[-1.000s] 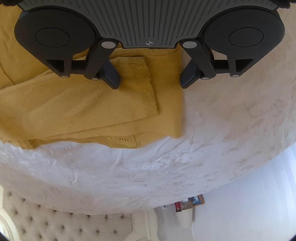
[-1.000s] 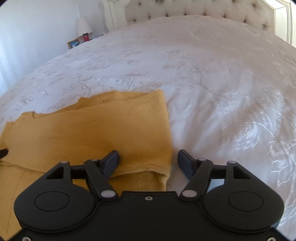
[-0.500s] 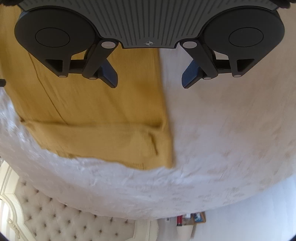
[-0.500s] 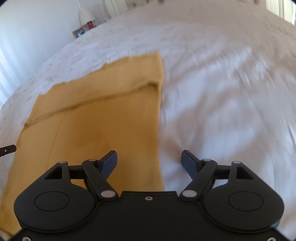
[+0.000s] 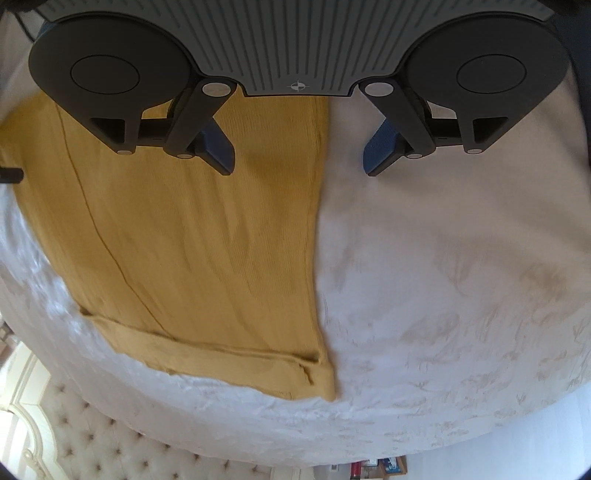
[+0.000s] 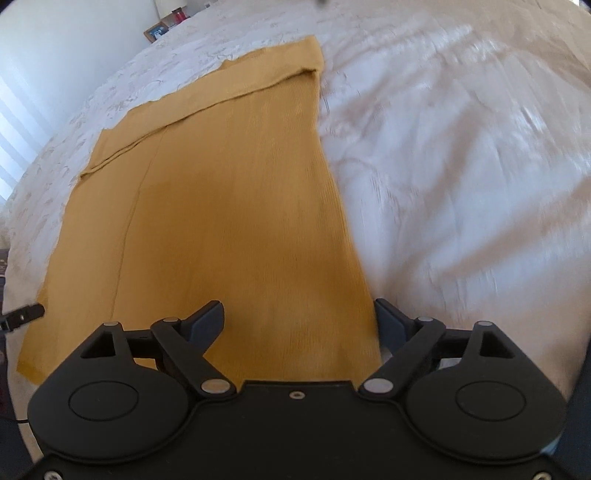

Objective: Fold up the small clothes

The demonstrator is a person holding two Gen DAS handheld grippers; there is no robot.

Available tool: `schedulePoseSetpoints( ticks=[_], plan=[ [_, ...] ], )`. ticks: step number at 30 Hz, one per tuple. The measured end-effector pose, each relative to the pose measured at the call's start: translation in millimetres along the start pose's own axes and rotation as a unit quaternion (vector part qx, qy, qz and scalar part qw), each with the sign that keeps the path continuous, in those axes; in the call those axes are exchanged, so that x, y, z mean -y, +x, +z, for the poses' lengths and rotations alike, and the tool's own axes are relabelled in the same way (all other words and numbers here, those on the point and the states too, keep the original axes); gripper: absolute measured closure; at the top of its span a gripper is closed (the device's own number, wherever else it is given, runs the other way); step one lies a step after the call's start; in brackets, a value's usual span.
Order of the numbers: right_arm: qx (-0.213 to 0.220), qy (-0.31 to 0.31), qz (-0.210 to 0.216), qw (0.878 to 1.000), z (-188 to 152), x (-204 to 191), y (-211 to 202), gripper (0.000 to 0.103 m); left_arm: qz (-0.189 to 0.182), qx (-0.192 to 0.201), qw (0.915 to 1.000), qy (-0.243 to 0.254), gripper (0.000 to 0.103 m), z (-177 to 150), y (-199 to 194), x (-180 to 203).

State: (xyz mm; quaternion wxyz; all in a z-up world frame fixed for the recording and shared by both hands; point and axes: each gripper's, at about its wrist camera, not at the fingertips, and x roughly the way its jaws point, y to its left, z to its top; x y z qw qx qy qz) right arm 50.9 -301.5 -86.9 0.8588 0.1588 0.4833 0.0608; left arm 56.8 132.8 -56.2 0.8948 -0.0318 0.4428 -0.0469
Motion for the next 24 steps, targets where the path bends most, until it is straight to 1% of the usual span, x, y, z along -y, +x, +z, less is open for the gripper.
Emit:
schedulePoseSetpoints(
  ticks=[6,11,12,13,14,16,17,18,20,24],
  plan=[
    [-0.015,0.002,0.005,1.0,-12,-1,-6,0.013,0.002,-0.008,1.0,0.004,0.027,-27,-12,6],
    [-0.02,-0.009,0.004,1.0,-16,-6,-3,0.008,-0.007,-0.015,0.9999,-0.003,0.024,-39,-11,7],
    [-0.021,-0.011,0.005,1.0,-16,-7,-1,0.005,-0.008,-0.015,0.9998,-0.004,0.023,-39,-9,7],
    [-0.022,-0.014,0.008,1.0,-16,-8,0,0.001,-0.012,-0.014,0.9998,-0.008,0.021,-39,-7,6],
    [-0.022,-0.019,0.009,1.0,-17,-9,1,0.0,-0.016,-0.014,0.9997,-0.012,0.017,-39,-6,5],
    [-0.022,-0.031,0.002,0.999,-19,-13,3,0.0,-0.02,-0.014,0.9995,-0.018,0.013,-41,-3,6],
    [-0.021,-0.035,0.0,0.999,-20,-14,3,0.0,-0.02,-0.014,0.9996,-0.016,0.009,-42,-1,7],
    [-0.019,-0.037,-0.001,0.999,-21,-15,3,0.0,-0.022,-0.014,0.9996,-0.013,0.008,-42,0,9],
    [-0.017,-0.035,0.0,0.999,-22,-14,3,0.0,-0.02,-0.011,0.9997,-0.004,0.001,-43,3,14],
    [-0.013,-0.025,0.007,1.0,-22,-11,2,0.0,0.0,0.0,1.0,0.005,0.001,-48,4,22]
  ],
)
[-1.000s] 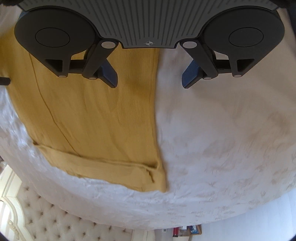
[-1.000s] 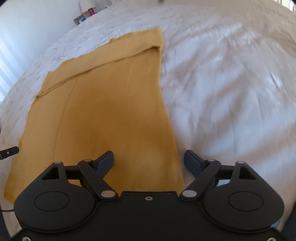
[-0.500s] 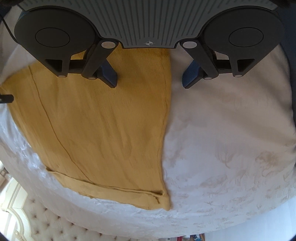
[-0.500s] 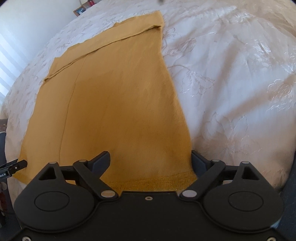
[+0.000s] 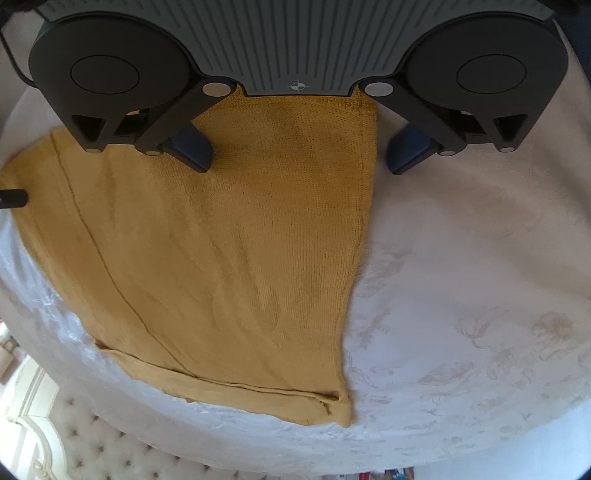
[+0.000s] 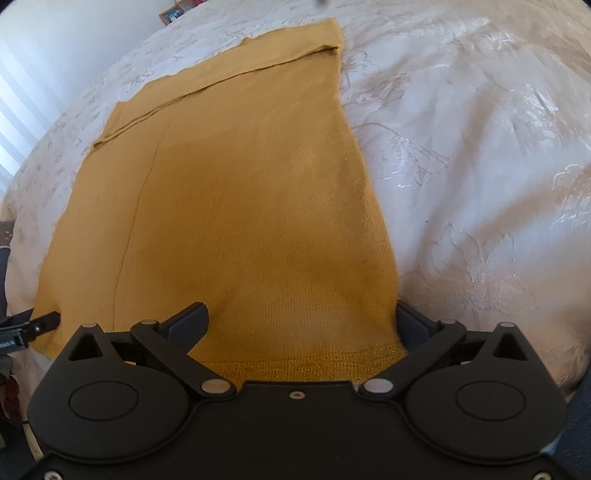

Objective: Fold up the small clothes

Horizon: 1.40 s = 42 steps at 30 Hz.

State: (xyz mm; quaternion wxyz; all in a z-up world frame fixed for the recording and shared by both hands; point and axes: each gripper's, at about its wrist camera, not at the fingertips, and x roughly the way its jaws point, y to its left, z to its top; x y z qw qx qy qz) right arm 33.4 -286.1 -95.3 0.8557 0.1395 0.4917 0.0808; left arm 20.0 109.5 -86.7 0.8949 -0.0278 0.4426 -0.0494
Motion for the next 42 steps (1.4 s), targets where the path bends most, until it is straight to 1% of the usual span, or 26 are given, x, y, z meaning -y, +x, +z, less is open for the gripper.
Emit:
schedulePoseSetpoints(
  ticks=[5,10,15,17,18,20,21,23,25,26,27,28,29,31,32,33,34,37,42],
  plan=[
    [-0.002,-0.005,-0.002,1.0,-1,-2,0,0.0,0.009,0.011,0.9999,-0.006,0.001,-4,-2,4],
    [-0.007,-0.022,-0.014,1.0,-1,-9,2,0.0,0.0,-0.004,1.0,-0.007,0.001,1,-1,1],
    [0.0,0.005,0.008,1.0,0,0,-2,0.0,-0.009,0.0,0.9999,-0.011,0.003,0,-3,-2],
    [-0.002,0.014,0.019,1.0,1,5,-4,0.0,-0.005,0.006,0.9999,-0.007,0.015,-2,-5,-1],
    [-0.004,0.016,0.024,1.0,1,6,-5,0.0,-0.004,0.009,0.9999,-0.007,0.018,-3,-7,-1],
    [-0.008,0.02,0.03,0.999,2,8,-6,0.0,-0.005,0.013,0.9999,-0.009,0.029,-3,-9,-3],
    [-0.01,0.021,0.032,0.999,2,8,-6,0.001,-0.005,0.015,0.9998,-0.011,0.032,-4,-10,-4],
    [-0.01,0.018,0.024,1.0,2,7,-7,0.006,-0.005,0.019,0.9997,-0.017,0.041,-4,-11,-6],
    [-0.005,0.016,0.014,1.0,1,6,-9,0.017,-0.006,0.02,0.9996,-0.018,0.046,-4,-12,-8],
    [-0.003,0.017,0.012,1.0,0,6,-10,0.02,-0.007,0.019,0.9996,-0.018,0.051,-4,-13,-8],
    [0.0,0.02,0.013,1.0,-1,7,-12,0.028,-0.011,0.02,0.9996,-0.018,0.054,-3,-13,-8],
    [0.003,0.025,0.015,1.0,-1,8,-13,0.037,-0.016,0.02,0.9995,-0.019,0.061,-2,-14,-9],
    [0.007,0.032,0.018,0.999,-2,11,-14,0.041,-0.023,0.02,0.9993,-0.021,0.072,-2,-14,-10],
    [0.014,0.05,0.032,0.998,-4,17,-17,0.06,-0.047,0.016,0.9981,-0.036,0.087,0,-14,-15],
    [0.016,0.06,0.043,0.997,-4,20,-17,0.066,-0.054,0.015,0.9974,-0.046,0.091,0,-14,-16],
    [0.019,0.069,0.054,0.996,-5,22,-18,0.079,-0.057,0.017,0.9966,-0.056,0.093,0,-15,-18],
    [0.023,0.074,0.063,0.995,-5,23,-19,0.084,-0.06,0.019,0.9961,-0.061,0.095,1,-16,-19],
    [0.047,0.066,0.071,0.994,-5,20,-26,0.085,-0.062,0.026,0.9955,-0.067,0.095,2,-20,-20],
    [0.088,0.068,0.1,0.989,-5,19,-38,0.086,-0.062,0.049,0.9955,-0.052,0.096,11,-32,-17]
  ],
)
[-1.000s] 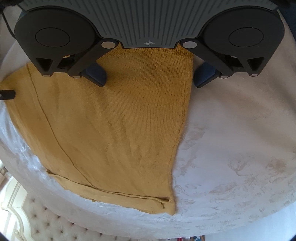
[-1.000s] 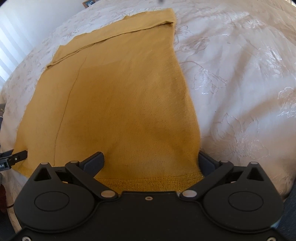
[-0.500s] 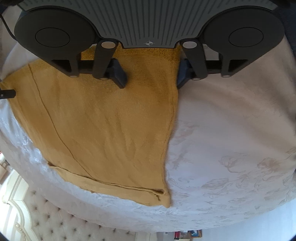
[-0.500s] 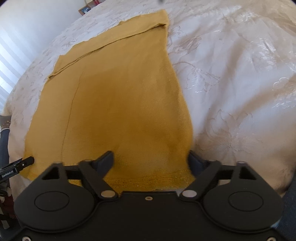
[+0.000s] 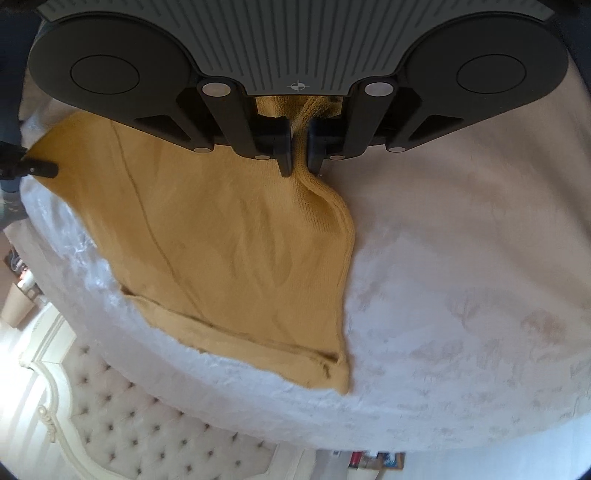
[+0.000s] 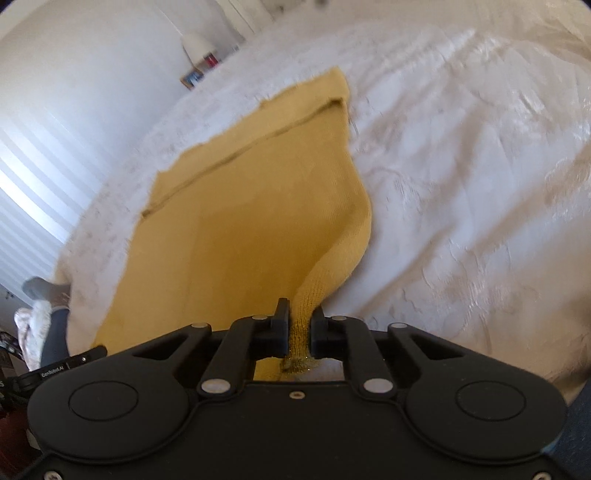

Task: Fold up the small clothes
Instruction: 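Lift the hem with both grippers and fold it over toward the collar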

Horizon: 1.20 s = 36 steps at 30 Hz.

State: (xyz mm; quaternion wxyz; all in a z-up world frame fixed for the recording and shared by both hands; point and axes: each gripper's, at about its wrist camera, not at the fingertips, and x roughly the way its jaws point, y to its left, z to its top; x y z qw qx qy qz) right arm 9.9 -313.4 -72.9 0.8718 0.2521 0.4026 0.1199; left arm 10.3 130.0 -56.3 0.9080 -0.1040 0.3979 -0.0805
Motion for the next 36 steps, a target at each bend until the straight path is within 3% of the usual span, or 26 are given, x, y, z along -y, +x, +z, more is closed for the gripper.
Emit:
schedulePoseSetpoints(
  ticks=[10,18,26,36],
  plan=[
    [0.038,0.034,0.029,0.998,9,6,-13,0.086,-0.02,0.043,0.9989,0.008,0.096,21,-14,8],
    [0.07,0.021,0.038,0.997,31,1,-16,0.086,-0.033,0.077,0.9965,-0.007,0.096,49,-19,6],
    [0.107,0.002,0.047,0.993,77,-9,-2,0.086,-0.038,0.107,0.9935,-0.01,0.096,83,-10,3],
    [0.142,-0.009,0.05,0.989,159,-24,53,0.086,-0.039,0.134,0.9898,-0.027,0.096,144,31,-9]
  ],
)
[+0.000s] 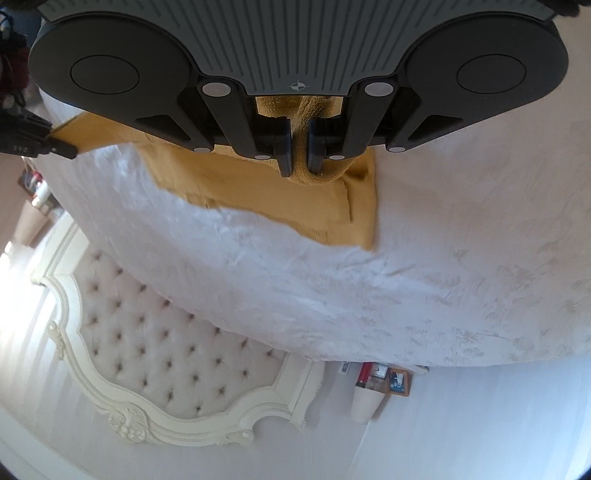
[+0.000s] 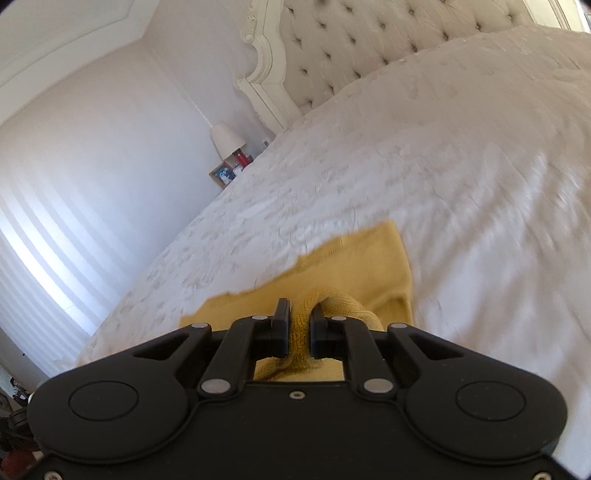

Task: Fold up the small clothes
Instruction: 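Lift the hem with both grippers and fold it over toward the collar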

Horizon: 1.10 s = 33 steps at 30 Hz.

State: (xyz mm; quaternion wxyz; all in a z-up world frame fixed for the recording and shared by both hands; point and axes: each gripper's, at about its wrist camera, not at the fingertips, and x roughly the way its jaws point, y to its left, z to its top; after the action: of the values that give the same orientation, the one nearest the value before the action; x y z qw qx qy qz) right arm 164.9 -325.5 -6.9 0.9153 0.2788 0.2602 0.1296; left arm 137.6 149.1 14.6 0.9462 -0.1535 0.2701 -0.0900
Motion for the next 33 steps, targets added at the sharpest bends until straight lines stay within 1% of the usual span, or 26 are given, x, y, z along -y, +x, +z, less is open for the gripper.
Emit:
schedulePoseSetpoints(
  ticks=[6,10,15,19,24,26,28,29,31,32,33],
  plan=[
    [-0.004,-0.013,-0.015,1.0,21,-2,58,0.086,0.007,-0.005,0.9996,-0.027,0.096,20,45,-17],
    [-0.011,-0.002,-0.035,0.999,26,7,90,0.086,0.016,-0.011,0.9994,-0.029,0.096,29,77,-24],
    [-0.024,0.004,-0.06,0.998,25,21,125,0.086,0.025,-0.028,0.999,-0.025,0.095,32,109,-30],
    [-0.036,0.006,-0.077,0.996,25,28,147,0.086,0.036,-0.036,0.9985,-0.021,0.095,33,130,-34],
    [-0.047,0.006,-0.089,0.995,25,34,163,0.086,0.051,-0.047,0.9975,-0.013,0.095,34,150,-37],
    [-0.051,0.007,-0.095,0.994,25,36,169,0.086,0.056,-0.054,0.9968,-0.016,0.092,34,157,-40],
    [-0.056,0.01,-0.099,0.993,24,38,173,0.084,0.068,-0.053,0.9961,-0.019,0.091,32,160,-43],
    [-0.058,0.013,-0.098,0.993,24,38,175,0.083,0.071,-0.051,0.9959,-0.022,0.083,33,163,-46],
    [-0.053,0.015,-0.091,0.994,26,39,175,0.079,0.065,-0.054,0.9959,-0.033,0.074,34,164,-51],
    [-0.045,0.014,-0.084,0.995,27,38,172,0.076,0.064,-0.052,0.9958,-0.038,0.068,35,162,-53],
    [-0.033,0.012,-0.079,0.996,28,37,167,0.066,0.069,-0.048,0.9957,-0.038,0.06,36,159,-53]
  ],
)
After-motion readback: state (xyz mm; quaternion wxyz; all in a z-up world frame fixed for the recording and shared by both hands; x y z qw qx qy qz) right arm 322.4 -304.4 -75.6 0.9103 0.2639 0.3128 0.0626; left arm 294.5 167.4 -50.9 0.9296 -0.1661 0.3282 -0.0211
